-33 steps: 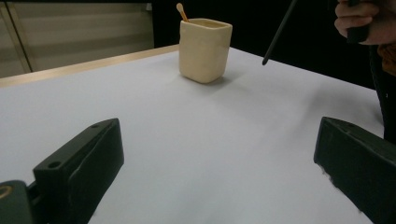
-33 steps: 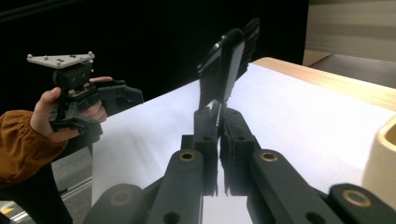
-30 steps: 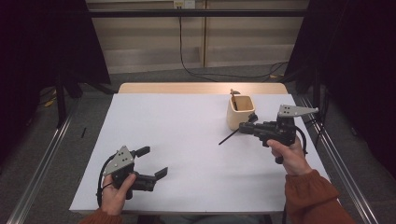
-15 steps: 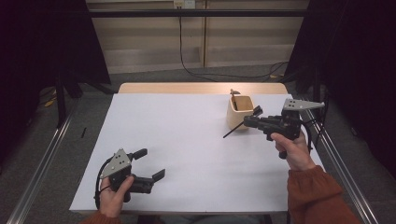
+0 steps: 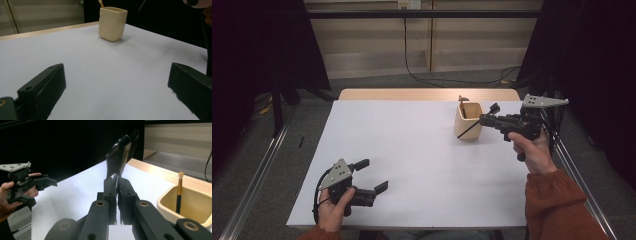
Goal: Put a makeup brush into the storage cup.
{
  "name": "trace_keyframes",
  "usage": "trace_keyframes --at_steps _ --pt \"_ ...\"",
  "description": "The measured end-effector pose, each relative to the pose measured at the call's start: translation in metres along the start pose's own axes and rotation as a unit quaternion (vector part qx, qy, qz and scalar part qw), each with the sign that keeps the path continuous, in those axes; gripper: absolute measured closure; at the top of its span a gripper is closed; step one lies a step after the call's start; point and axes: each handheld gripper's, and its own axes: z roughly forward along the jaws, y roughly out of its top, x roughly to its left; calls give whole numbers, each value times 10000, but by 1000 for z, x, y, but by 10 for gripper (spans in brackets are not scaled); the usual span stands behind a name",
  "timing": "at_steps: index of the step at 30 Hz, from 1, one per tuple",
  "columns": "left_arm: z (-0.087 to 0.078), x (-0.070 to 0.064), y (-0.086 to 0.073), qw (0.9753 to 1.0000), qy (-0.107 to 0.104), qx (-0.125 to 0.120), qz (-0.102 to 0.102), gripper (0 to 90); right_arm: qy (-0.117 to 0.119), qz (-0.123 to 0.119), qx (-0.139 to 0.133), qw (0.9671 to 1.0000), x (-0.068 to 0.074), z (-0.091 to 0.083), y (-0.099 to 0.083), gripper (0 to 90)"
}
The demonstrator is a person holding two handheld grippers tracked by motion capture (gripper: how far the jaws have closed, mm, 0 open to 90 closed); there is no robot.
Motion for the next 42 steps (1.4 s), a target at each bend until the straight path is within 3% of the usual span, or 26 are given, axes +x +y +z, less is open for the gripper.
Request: trace_keyframes --at_steps 9,15,30,36,42 --pt "0 -1 1 10000 -44 12 19 16 -181 -53 -12 9998 -8 -5 14 856" --pt "-2 2 2 10000 -50 12 -72 16 -292 -106 -8 9995 -11 -6 23 856" --pt "-3 3 3 9999 -110 19 7 16 -558 -151 -19 9983 -22 -7 39 856" --pt "-4 4 3 10000 -88 14 0 15 -709 -258 -5 9972 -24 -6 45 856" --pt "-6 4 3 10000 -54 36 28 16 -980 -390 194 9942 -25 -1 49 856"
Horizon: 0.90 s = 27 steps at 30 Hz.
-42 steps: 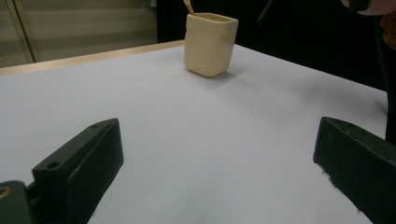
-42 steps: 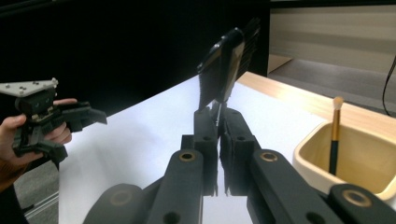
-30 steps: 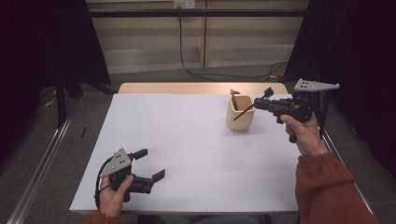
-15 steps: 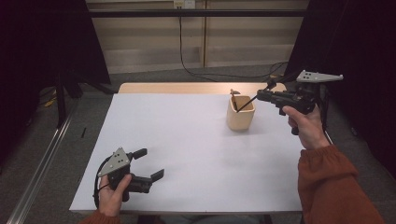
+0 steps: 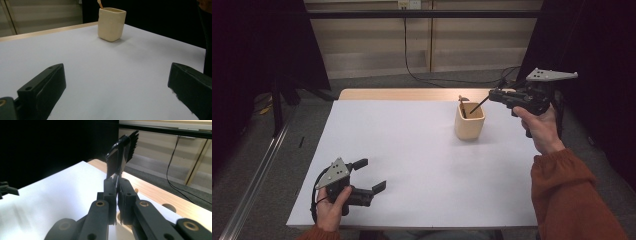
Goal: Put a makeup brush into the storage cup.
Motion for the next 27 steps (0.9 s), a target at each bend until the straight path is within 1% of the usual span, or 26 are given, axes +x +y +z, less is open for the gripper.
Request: trace_keyframes --at_steps 2,5,7,9,10,16,18,19,20,21,24,27 --pt "0 0 0 10000 -16 13 7 16 -102 -72 114 9999 -1 3 1 855" --pt "1 0 0 10000 -27 26 16 16 -209 -88 242 9994 -3 6 2 855" --pt "1 0 0 10000 -18 39 37 16 -288 -105 280 9991 -4 8 2 855" --pt "1 1 0 10000 -26 21 16 16 -303 -95 299 9990 -5 11 3 855" --pt "0 1 0 10000 -34 29 20 16 -346 -100 317 9989 -6 12 4 855" --pt "0 1 0 10000 -46 41 33 16 -452 17 443 9980 -13 19 7 855" --pt "0 0 0 10000 -50 49 33 16 -496 80 550 9972 -16 23 9 855" --pt "0 0 0 10000 -42 53 34 16 -576 104 654 9961 -18 26 9 855" --pt "0 1 0 10000 -36 59 41 16 -605 137 737 9954 -20 28 10 855" --pt "0 1 0 10000 -26 54 39 15 -648 168 764 9948 -21 30 10 855" --pt "0 1 0 10000 -32 36 56 16 -659 252 743 9947 -25 34 10 855" --pt "0 1 -1 10000 -34 41 55 16 -679 271 772 9943 -27 36 9 855"
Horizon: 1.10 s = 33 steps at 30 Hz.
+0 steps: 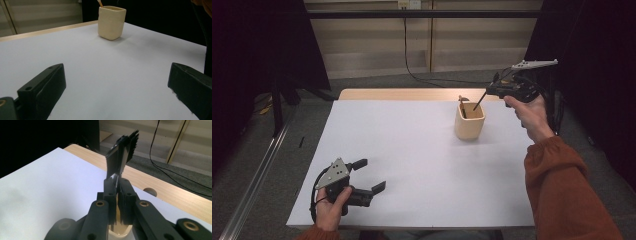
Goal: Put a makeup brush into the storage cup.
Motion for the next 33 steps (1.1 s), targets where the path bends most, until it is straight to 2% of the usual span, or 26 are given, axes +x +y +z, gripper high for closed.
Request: trace_keyframes --at_steps 5,12,22,33 --pt "0 0 0 10000 11 -2 -1 16 -15 20 39 10000 -1 3 -1 855" --pt "0 0 0 10000 19 18 7 16 -64 -101 286 9995 -1 11 -5 855" --pt "0 2 -1 10000 32 18 -62 16 15 -67 383 9992 -1 21 -12 855" --pt "1 1 -1 10000 1 43 -14 16 70 -30 486 9988 -2 28 -23 855"
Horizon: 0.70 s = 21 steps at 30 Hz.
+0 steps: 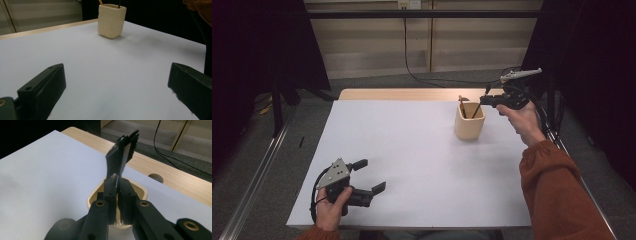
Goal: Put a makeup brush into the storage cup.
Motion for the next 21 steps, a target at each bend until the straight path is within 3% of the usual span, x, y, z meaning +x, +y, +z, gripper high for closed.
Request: trace_keyframes --at_steps 21 --pt "-1 -3 1 9999 -50 -17 104 16 108 18 46 9999 0 15 -16 854"
